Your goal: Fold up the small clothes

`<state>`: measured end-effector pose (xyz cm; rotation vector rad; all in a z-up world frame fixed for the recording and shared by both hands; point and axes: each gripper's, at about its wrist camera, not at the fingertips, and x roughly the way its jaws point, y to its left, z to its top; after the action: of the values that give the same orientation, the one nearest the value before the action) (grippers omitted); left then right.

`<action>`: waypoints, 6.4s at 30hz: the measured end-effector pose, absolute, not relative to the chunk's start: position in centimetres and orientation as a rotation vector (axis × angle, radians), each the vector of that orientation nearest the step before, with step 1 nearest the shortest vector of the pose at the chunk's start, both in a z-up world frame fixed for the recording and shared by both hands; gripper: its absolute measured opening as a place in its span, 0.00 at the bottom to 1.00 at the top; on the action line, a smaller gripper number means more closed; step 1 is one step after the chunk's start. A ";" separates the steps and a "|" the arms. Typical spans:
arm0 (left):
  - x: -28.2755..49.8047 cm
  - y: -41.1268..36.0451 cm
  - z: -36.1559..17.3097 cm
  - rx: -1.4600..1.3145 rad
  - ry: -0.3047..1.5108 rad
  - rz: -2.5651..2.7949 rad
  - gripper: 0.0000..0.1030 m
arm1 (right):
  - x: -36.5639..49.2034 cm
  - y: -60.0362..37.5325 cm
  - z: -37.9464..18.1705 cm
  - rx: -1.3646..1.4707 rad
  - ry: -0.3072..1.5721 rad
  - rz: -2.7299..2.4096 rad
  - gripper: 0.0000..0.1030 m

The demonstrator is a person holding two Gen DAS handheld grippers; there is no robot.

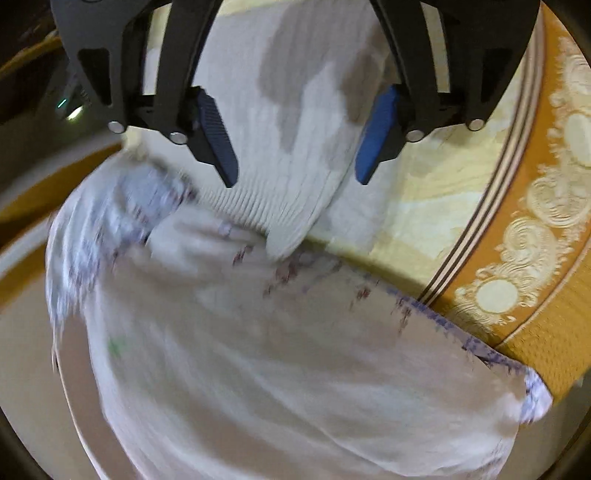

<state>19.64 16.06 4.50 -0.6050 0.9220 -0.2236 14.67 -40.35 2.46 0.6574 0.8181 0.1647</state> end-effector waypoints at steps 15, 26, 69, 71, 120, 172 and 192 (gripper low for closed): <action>16.6 14.9 1.6 -0.488 1.020 -0.173 0.22 | 11.2 -38.2 0.5 0.525 0.881 0.167 0.10; 13.7 16.8 2.8 -0.568 0.989 -0.262 0.07 | 7.9 -38.0 3.4 0.533 0.823 0.155 0.09; 20.4 17.4 1.1 -0.673 1.057 -0.296 0.65 | 16.5 -24.8 2.9 0.177 0.942 0.264 0.62; 20.4 17.1 0.9 -0.685 1.064 -0.291 0.54 | 16.5 -24.7 2.9 0.173 0.939 0.266 0.63; 22.4 3.5 7.8 -0.821 0.982 -0.650 0.20 | 15.2 -26.5 3.3 0.321 0.915 0.294 0.68; 19.4 0.0 3.6 -0.289 1.120 -0.332 0.84 | 21.7 -23.5 2.2 0.720 1.053 0.561 0.13; 17.7 -2.7 4.7 -0.296 1.091 -0.518 0.91 | 17.3 -34.0 4.2 0.601 0.911 0.243 0.13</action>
<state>17.72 -2.70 4.70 -0.2962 1.0909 -0.5177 17.28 -33.99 4.20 0.6011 0.9110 0.2431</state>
